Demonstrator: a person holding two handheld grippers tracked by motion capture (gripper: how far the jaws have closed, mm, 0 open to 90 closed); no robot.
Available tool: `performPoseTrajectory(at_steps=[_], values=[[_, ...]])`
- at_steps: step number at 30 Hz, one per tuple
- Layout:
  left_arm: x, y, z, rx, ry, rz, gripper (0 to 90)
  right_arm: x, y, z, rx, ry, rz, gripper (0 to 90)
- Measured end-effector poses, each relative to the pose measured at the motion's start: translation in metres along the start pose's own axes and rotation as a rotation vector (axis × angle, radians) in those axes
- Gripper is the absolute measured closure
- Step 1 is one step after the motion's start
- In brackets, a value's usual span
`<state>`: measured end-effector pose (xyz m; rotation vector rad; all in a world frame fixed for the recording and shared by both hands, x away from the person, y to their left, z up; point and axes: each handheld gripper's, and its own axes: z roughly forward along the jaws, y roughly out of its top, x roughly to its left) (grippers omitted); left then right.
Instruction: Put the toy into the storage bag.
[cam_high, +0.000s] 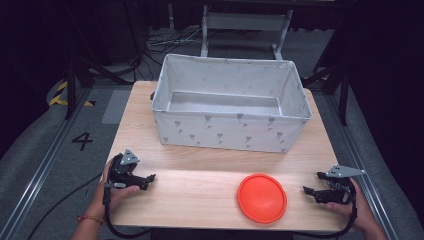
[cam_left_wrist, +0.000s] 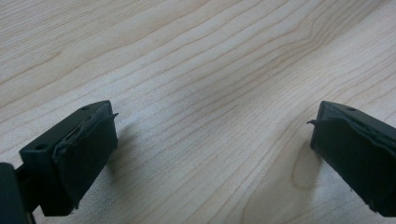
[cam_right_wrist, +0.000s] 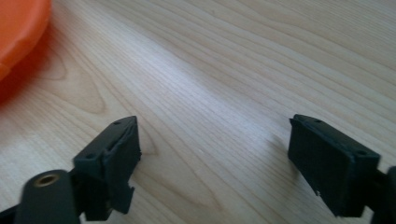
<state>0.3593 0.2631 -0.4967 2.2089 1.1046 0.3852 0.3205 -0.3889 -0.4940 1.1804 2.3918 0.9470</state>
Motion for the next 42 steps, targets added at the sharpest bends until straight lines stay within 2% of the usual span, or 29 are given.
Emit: performPoseTrajectory(at_steps=[2, 4, 8, 12, 14, 15, 18, 22, 24, 28, 34, 39, 41, 42], values=[[0.0, 0.0, 0.0, 0.0, -0.001, -0.001, 0.9, 0.002, 0.002, -0.001, -0.009, 0.019, -0.002, 20.8], [0.0, 0.0, 0.0, 0.0, 0.0, 0.0, 0.9, 0.005, 0.007, -0.006, -0.048, 0.043, 0.01, 21.8], [0.0, 0.0, 0.0, 0.0, 0.0, 0.0, 0.9, 0.012, 0.015, -0.012, -0.09, 0.082, 0.018, 21.9], [0.0, 0.0, 0.0, -0.001, 0.002, 0.002, 0.9, 0.025, 0.028, -0.015, -0.113, 0.124, -0.017, 21.5], [0.0, 0.0, 0.0, 0.0, 0.0, -0.001, 0.9, 0.035, 0.034, -0.011, -0.112, 0.152, -0.042, 21.0], [0.0, 0.0, 0.0, 0.0, 0.0, -0.001, 0.9, 0.035, 0.034, -0.011, -0.112, 0.152, -0.042, 21.0], [0.0, 0.0, 0.0, 0.0, 0.0, -0.001, 0.9, 0.049, 0.041, -0.002, -0.1, 0.19, -0.077, 20.4], [0.0, 0.0, 0.0, -0.001, 0.002, 0.002, 0.9, 0.061, 0.047, 0.013, -0.073, 0.237, -0.101, 19.8], [0.0, 0.0, 0.0, 0.0, 0.0, 0.0, 0.9, 0.066, 0.049, 0.02, -0.049, 0.244, -0.118, 20.1], [0.0, 0.0, 0.0, 0.0, 0.0, 0.0, 0.9, 0.071, 0.05, 0.027, -0.036, 0.261, -0.129, 22.6], [0.0, 0.0, 0.0, -0.001, 0.002, 0.002, 0.9, 0.073, 0.052, 0.037, -0.02, 0.254, -0.13, 23.7], [0.0, 0.0, 0.0, -0.001, 0.002, 0.002, 0.9, 0.081, 0.052, 0.046, 0.006, 0.253, -0.148, 23.6], [0.0, 0.0, 0.0, -0.002, 0.002, 0.002, 0.9, 0.082, 0.052, 0.046, 0.005, 0.248, -0.154, 25.4], [0.0, 0.0, 0.0, 0.0, 0.0, 0.0, 0.9, 0.084, 0.053, 0.047, -0.001, 0.247, -0.163, 29.5]])
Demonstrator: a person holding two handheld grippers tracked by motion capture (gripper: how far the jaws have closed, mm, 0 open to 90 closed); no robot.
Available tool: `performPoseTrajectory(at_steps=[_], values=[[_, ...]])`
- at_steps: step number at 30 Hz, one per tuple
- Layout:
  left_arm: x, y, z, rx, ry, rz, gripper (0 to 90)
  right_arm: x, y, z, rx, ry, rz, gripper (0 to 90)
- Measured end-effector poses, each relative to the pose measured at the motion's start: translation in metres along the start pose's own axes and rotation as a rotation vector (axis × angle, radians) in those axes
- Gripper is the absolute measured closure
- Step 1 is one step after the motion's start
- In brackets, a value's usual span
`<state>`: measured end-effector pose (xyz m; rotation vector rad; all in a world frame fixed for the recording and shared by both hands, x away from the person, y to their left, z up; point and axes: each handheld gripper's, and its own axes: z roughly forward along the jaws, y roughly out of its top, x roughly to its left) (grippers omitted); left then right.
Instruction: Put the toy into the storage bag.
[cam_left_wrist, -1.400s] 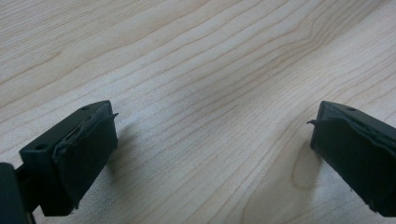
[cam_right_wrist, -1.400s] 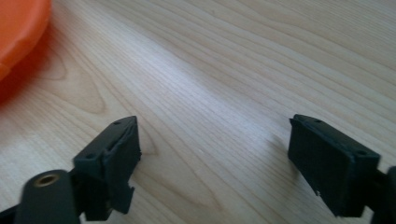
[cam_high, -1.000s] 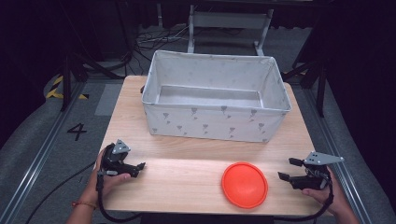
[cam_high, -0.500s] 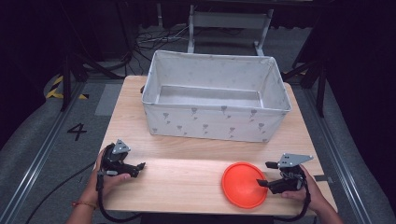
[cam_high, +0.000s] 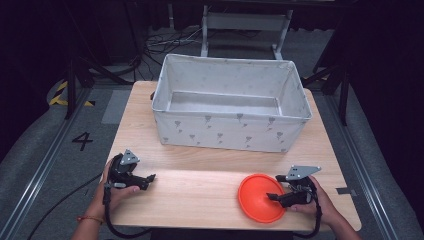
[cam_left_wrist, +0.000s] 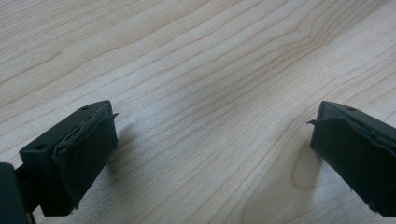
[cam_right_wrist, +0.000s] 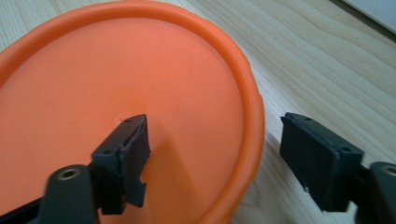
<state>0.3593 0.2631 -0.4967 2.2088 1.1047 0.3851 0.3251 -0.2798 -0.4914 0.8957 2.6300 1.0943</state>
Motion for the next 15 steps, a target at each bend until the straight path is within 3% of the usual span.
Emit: performPoseTrajectory(at_steps=[4, 11, 15], values=[[0.0, 0.0, 0.0, 0.0, 0.0, 0.0, 0.9, 0.004, 0.004, 0.002, 0.008, -0.01, -0.007, 39.3], [0.0, 0.0, 0.0, -0.002, 0.001, 0.001, 0.9, -0.006, 0.009, 0.001, 0.006, -0.013, 0.095, 63.0], [0.0, 0.0, 0.0, -0.001, 0.001, 0.001, 0.9, -0.01, 0.016, 0.0, -0.005, -0.004, 0.105, 73.3]])
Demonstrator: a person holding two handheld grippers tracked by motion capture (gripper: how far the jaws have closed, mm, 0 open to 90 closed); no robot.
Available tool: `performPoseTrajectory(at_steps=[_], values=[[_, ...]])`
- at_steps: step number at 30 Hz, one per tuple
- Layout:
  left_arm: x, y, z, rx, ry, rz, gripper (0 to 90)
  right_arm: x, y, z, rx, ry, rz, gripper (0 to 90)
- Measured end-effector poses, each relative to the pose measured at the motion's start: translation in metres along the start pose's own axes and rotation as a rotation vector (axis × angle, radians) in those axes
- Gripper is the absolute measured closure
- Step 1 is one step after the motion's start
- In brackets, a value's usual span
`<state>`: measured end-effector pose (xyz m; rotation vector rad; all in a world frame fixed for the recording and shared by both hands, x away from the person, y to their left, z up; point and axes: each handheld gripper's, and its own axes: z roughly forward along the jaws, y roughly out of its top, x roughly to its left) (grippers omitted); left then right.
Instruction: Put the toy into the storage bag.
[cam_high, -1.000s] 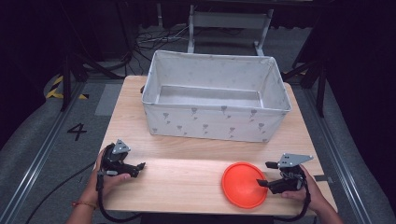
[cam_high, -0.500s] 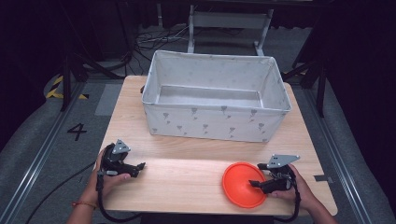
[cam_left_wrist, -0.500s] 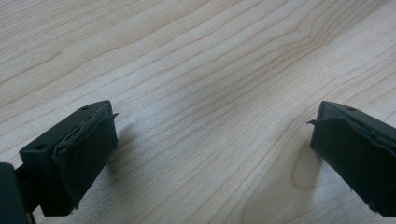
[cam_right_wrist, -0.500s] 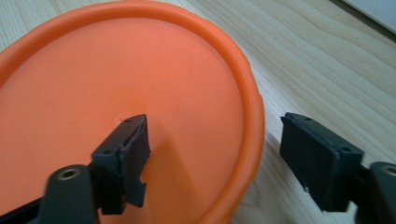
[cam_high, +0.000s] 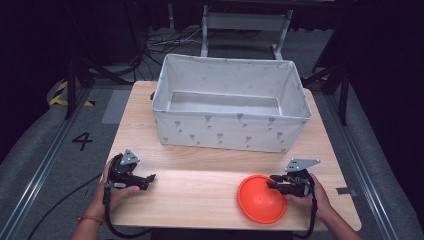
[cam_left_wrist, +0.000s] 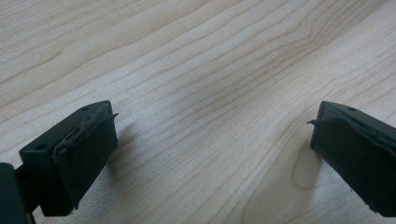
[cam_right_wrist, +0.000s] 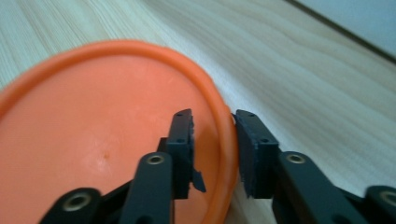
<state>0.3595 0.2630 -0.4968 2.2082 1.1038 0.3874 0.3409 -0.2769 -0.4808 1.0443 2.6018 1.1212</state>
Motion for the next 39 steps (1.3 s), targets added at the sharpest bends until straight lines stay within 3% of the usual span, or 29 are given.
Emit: performPoseTrajectory(at_steps=[5, 9, 17, 36, 39], values=[[0.0, 0.0, 0.0, 0.0, 0.0, 0.0, 0.9, -0.001, 0.008, -0.011, -0.028, 0.029, -0.018, 80.5], [0.0, 0.0, 0.0, 0.0, 0.0, 0.0, 0.9, 0.005, 0.016, -0.024, -0.043, 0.035, -0.059, 82.7], [0.0, 0.0, 0.0, 0.0, 0.001, 0.0, 0.9, 0.029, 0.04, -0.046, -0.062, -0.025, -0.206, 82.8], [0.0, 0.0, 0.0, 0.001, -0.002, -0.001, 0.9, 0.05, 0.073, -0.075, -0.078, -0.08, -0.362, 82.9], [0.0, 0.0, 0.0, 0.0, 0.0, 0.0, 0.9, 0.052, 0.078, -0.081, -0.087, -0.088, -0.368, 83.0]])
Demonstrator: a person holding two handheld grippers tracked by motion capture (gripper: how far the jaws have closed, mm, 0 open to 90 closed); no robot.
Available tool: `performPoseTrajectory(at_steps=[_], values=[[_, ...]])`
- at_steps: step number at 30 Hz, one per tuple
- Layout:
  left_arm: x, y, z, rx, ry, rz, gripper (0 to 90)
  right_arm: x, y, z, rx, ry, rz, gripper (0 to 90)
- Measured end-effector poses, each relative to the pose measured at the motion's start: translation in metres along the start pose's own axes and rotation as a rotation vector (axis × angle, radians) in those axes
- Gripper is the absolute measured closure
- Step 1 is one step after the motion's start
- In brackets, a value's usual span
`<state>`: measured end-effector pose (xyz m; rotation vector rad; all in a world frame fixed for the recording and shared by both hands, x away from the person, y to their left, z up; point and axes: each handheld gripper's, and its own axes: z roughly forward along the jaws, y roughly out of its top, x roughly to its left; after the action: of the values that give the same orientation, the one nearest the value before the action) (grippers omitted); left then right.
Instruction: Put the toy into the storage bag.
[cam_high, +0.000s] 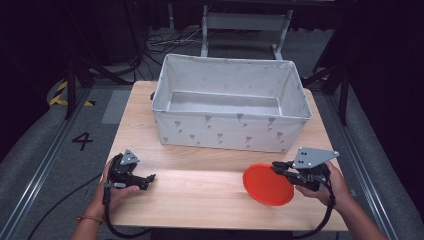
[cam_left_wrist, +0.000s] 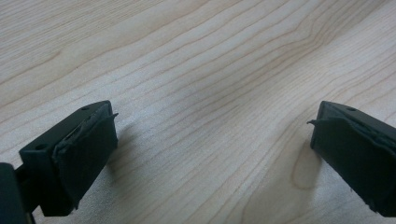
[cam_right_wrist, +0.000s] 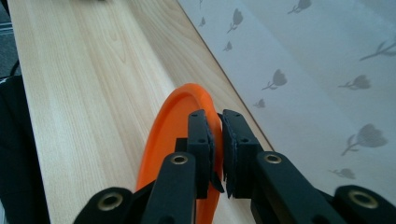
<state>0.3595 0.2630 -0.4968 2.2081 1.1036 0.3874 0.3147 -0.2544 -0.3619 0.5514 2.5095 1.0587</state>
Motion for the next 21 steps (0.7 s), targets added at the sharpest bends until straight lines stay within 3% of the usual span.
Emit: performPoseTrajectory(at_steps=[7, 21], values=[[0.0, 0.0, 0.0, 0.0, 0.0, 0.0, 0.9, -0.004, 0.013, -0.017, -0.017, -0.025, -0.026, 82.9], [0.0, 0.0, 0.0, 0.0, -0.001, 0.0, 0.8, -0.024, 0.054, -0.068, -0.073, -0.066, -0.065, 82.9]])
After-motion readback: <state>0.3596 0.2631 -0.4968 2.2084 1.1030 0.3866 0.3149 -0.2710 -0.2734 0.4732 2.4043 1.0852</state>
